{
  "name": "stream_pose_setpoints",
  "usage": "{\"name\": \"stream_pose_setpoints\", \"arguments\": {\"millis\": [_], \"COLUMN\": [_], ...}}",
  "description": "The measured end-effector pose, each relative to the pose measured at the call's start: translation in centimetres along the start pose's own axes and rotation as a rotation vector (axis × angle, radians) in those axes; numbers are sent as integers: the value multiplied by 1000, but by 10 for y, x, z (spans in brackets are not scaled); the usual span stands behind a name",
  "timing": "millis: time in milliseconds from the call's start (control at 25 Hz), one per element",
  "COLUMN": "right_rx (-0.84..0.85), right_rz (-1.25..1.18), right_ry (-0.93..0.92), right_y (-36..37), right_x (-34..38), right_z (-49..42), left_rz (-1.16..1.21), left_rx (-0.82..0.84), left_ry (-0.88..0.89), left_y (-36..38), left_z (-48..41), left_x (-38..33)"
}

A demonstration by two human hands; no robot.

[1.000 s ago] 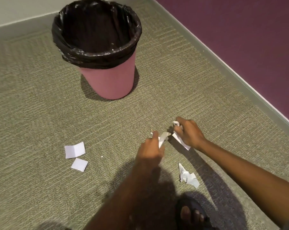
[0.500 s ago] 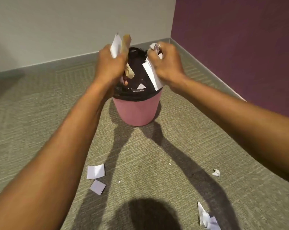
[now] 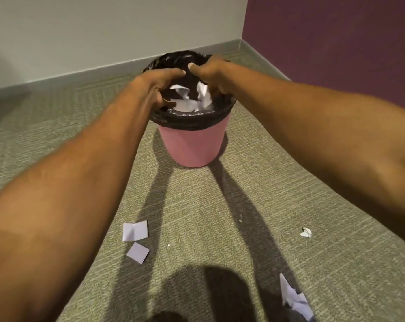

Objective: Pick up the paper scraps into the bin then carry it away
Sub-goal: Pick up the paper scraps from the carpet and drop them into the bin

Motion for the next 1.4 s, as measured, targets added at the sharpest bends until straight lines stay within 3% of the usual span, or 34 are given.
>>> {"name": "stream_pose_setpoints", "arguments": {"millis": [80, 280, 360, 440, 520, 680, 760, 840, 920, 1120, 1320, 1400], "right_rx": [56, -94, -132, -140, -86, 207, 304, 365, 377, 301, 228, 205], "right_rz": [-76, -366, -409, -410, -322, 40, 238, 476, 622, 780, 846, 826], "right_ry": [-4, -77, -131, -162, -120, 81, 141, 125, 91, -25, -242, -271], "right_y": [2, -20, -37, -53, -59, -41, -29, -21, -15, -3, 7, 8], "right_x": [0, -9, -24, -47, -84, -192, -248, -299, -339, -403, -420, -420], "right_z": [0, 23, 48, 81, 105, 136, 153, 171, 191, 233, 242, 240], "left_rz": [8, 213, 245, 131, -71, -606, -748, -872, -1033, -1201, -1012, -1030], "left_rx": [-26, -239, -323, -343, -105, 516, 667, 687, 697, 723, 677, 692], "left_ry": [28, 312, 452, 551, 549, 311, 544, 924, 1120, 1242, 1512, 1536], "left_y": [1, -1, 6, 31, 79, 167, 191, 209, 217, 228, 240, 246], "left_z": [5, 36, 61, 94, 126, 184, 214, 238, 251, 244, 247, 251], "left_x": [-2, -2, 24, 78, 152, 292, 326, 346, 358, 382, 398, 401]}}
Point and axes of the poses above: each hand's wrist, its own z-axis away from the middle knuckle, its own y-axis out of the palm, x = y × z, the point moved 3 cm from there along -z, towards the middle knuckle, and after that the axes turned 10 degrees about -x, right-handed, at the moved point
